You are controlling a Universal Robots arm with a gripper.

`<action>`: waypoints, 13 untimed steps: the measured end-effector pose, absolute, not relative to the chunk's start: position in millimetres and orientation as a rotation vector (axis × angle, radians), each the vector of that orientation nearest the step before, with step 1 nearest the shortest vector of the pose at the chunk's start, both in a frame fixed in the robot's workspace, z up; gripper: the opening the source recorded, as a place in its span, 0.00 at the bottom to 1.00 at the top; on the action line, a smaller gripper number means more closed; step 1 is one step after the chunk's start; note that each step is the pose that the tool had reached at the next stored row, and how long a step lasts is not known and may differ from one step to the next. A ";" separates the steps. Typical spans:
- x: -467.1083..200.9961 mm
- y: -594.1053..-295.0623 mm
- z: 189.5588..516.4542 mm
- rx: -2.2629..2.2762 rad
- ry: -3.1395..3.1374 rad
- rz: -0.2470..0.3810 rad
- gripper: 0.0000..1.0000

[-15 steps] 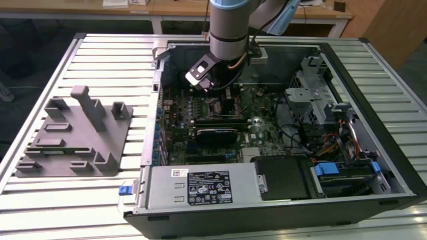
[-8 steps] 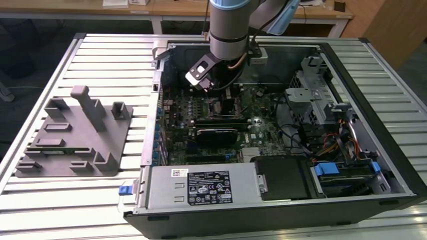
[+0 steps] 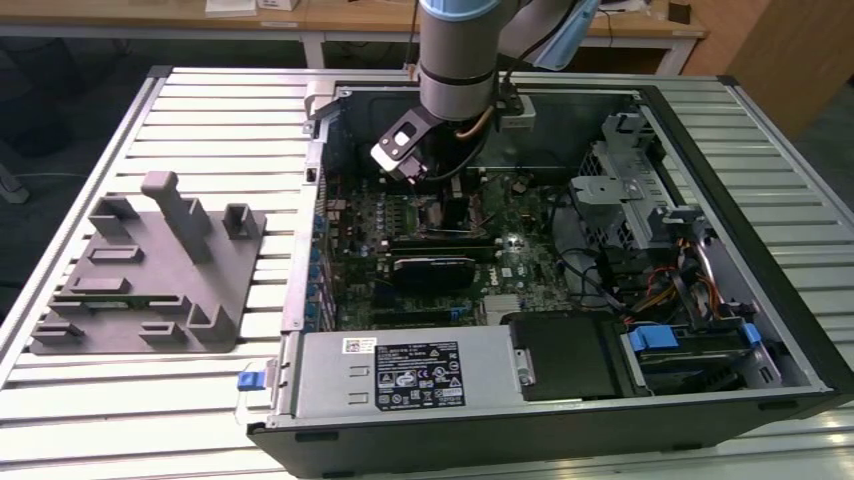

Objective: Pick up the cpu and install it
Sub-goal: 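Place the cpu into insertion slot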

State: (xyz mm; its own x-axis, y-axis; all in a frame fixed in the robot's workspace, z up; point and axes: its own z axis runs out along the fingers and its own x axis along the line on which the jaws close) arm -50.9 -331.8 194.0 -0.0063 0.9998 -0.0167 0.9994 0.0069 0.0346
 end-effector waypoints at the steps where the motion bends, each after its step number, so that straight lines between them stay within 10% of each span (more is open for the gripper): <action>1: -50.9 -331.7 193.9 2.190 2.204 0.022 0.61; 13: -50.9 -331.7 199.5 2.191 2.204 0.023 0.61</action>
State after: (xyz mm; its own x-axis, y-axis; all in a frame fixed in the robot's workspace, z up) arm -50.9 -331.7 199.5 -0.0058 0.9999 -0.0136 0.9994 0.0063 0.0347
